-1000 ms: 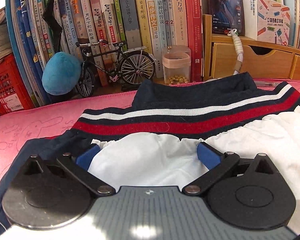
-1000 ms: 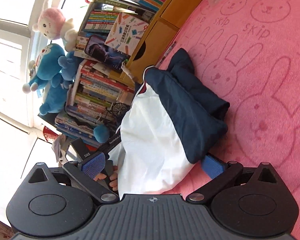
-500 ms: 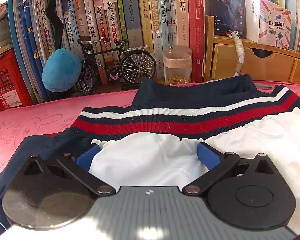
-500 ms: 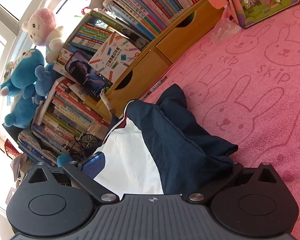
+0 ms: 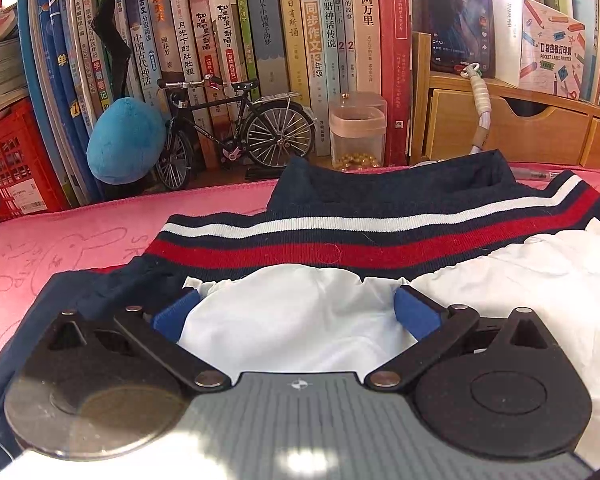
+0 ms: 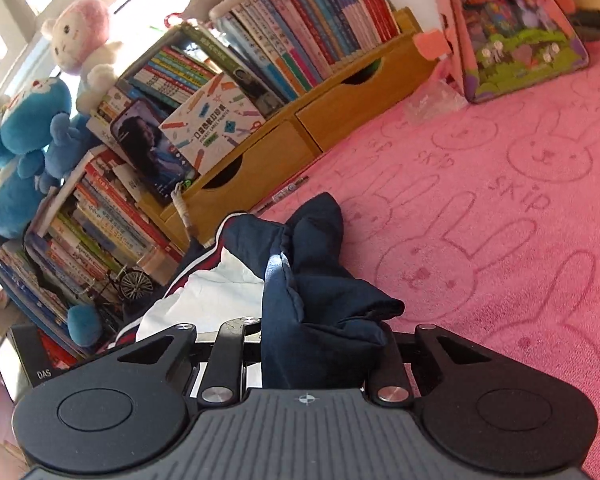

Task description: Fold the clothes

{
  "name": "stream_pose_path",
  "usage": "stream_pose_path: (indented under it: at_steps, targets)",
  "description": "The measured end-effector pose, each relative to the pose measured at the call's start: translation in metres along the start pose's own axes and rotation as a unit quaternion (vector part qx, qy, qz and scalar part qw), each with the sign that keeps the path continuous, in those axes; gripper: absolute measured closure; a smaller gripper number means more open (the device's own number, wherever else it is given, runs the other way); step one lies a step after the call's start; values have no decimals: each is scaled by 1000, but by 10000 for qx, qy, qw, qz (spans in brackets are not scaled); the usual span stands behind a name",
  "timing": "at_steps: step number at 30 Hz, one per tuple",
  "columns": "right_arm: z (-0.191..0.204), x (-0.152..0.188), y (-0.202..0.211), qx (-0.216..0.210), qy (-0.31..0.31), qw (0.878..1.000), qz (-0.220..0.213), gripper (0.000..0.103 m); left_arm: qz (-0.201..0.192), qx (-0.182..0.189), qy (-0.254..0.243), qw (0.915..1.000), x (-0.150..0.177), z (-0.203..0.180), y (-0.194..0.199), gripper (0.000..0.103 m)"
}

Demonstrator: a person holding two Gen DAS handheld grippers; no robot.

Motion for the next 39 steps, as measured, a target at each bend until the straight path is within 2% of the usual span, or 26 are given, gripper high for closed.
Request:
stream_pose_path:
  at_steps: [2, 5, 7, 9, 11, 13, 15, 17, 19, 21, 23, 24, 25, 26, 28, 31, 33, 35, 36, 37, 39]
  targets:
    - [34, -3, 6, 143, 803, 9964, -210, 88, -156, 12, 13, 9999, -1, 17, 20, 4]
    - [89, 0, 13, 121, 1798, 9825, -477, 88, -733, 270, 330, 9964, 10, 71, 73, 0]
    - [125, 11, 11, 59, 2284, 9717, -600, 88, -942, 377, 563, 9932, 30, 114, 104, 0]
    - [158, 24, 9, -43, 2715, 9600, -682, 88, -1008, 249, 692, 9922, 61, 158, 126, 0]
    - [201, 47, 4, -224, 3261, 9422, -731, 88, -974, -173, 775, 9921, 94, 194, 138, 0]
    - [240, 71, -1, -411, 3748, 9232, -747, 89, -699, -658, 741, 9926, 121, 218, 134, 0]
    - [272, 100, -5, -710, 4126, 9062, -593, 89, -306, -938, 679, 9928, 138, 229, 123, 0]
    - [298, 128, -10, -1006, 4448, 8892, -365, 90, -15, -835, 706, 9940, 151, 236, 114, 0]
    - [313, 154, -15, -1211, 4774, 8703, -55, 91, 41, -715, 888, 9935, 152, 243, 114, 0]
    - [321, 181, -23, -1273, 5095, 8504, 331, 91, 132, -596, 1044, 9927, 154, 246, 112, 0]
    - [318, 195, -29, -1181, 5256, 8407, 546, 87, 172, -504, 1149, 9920, 156, 249, 111, 0]
    - [315, 196, -27, -1161, 5268, 8403, 541, 84, 162, -508, 1132, 9921, 158, 249, 111, 0]
    - [312, 196, -24, -1151, 5277, 8399, 529, 68, 152, -512, 1116, 9923, 159, 248, 112, 0]
    - [308, 193, -18, -1195, 5267, 8403, 475, 42, 145, -515, 1111, 9924, 160, 248, 113, 0]
    - [299, 185, -3, -1346, 5273, 8383, 336, 18, 139, -509, 1138, 9921, 161, 249, 114, 0]
    - [277, 174, 21, -1471, 5478, 8234, 199, 15, 82, -571, 1181, 9913, 161, 251, 119, 0]
    - [259, 171, 27, -1296, 5591, 8187, 199, 12, -28, -485, 1230, 9912, 160, 249, 131, 0]
    - [240, 169, 32, -1120, 5701, 8137, 199, 12, -183, -130, 1338, 9908, 158, 242, 149, 0]
    - [231, 168, 34, -1031, 5744, 8118, 202, 12, -268, 273, 1397, 9895, 155, 235, 159, 0]
    - [224, 167, 33, -930, 5726, 8143, 228, 12, -313, 737, 1486, 9856, 152, 228, 168, 0]
    - [210, 162, 28, -754, 5547, 8280, 325, 12, -370, 1620, 1689, 9715, 145, 211, 180, 0]
Point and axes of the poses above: each gripper's, at about its wrist camera, not at the fingertips, and y roughly against the way its jaws point, z to its left, x to its underside, the point moved 5 cm from there along -y, roughly the way its jaws point, and after that the axes turned 6 degrees about -x, right-handed, at the moved point
